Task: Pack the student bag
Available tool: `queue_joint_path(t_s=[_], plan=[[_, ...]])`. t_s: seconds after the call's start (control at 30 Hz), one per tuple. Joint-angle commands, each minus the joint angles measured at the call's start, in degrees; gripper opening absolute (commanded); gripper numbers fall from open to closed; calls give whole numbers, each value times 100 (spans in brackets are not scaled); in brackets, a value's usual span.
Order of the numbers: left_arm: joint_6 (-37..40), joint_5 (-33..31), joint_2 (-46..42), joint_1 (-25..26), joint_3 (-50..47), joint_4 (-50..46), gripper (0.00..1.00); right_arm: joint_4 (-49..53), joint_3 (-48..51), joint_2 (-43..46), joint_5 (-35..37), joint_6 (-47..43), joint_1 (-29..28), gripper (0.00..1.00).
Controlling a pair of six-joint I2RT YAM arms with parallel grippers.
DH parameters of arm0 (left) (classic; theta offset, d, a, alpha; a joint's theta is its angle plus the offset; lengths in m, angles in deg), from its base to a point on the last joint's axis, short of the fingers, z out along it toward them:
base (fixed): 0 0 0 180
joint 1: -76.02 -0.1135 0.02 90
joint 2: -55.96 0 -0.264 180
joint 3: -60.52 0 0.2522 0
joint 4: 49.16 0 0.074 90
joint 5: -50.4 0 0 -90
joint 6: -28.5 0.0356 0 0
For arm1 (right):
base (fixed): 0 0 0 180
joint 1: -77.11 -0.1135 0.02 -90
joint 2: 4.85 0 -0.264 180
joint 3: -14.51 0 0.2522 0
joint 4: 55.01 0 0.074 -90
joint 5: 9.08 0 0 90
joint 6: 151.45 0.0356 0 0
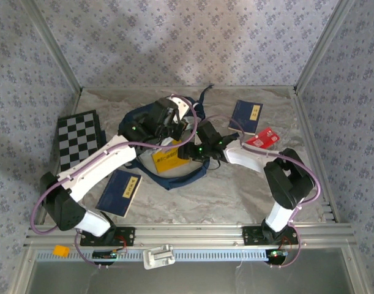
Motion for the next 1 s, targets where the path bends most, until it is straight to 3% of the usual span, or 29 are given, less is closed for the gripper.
queue_joint_path(t_s=[0.0, 0.33, 0.47, 0.83, 0.97], plan=[[-68, 31, -284, -56, 81, 519, 0, 580, -6, -181, 171, -108, -260, 60], [-236, 172, -195, -50, 209, 551, 0, -172, -170, -786, 161, 234, -726, 36], [-268, 301, -145, -50, 319, 518, 0, -728, -256, -946, 555, 238, -843, 30], [-215, 265, -101, -55, 305, 510, 0, -3083, -328, -1561, 1341, 479, -666, 27], [-171, 121, -87, -95, 295, 424, 0, -2776, -527, -1465, 1208, 149, -726, 29]])
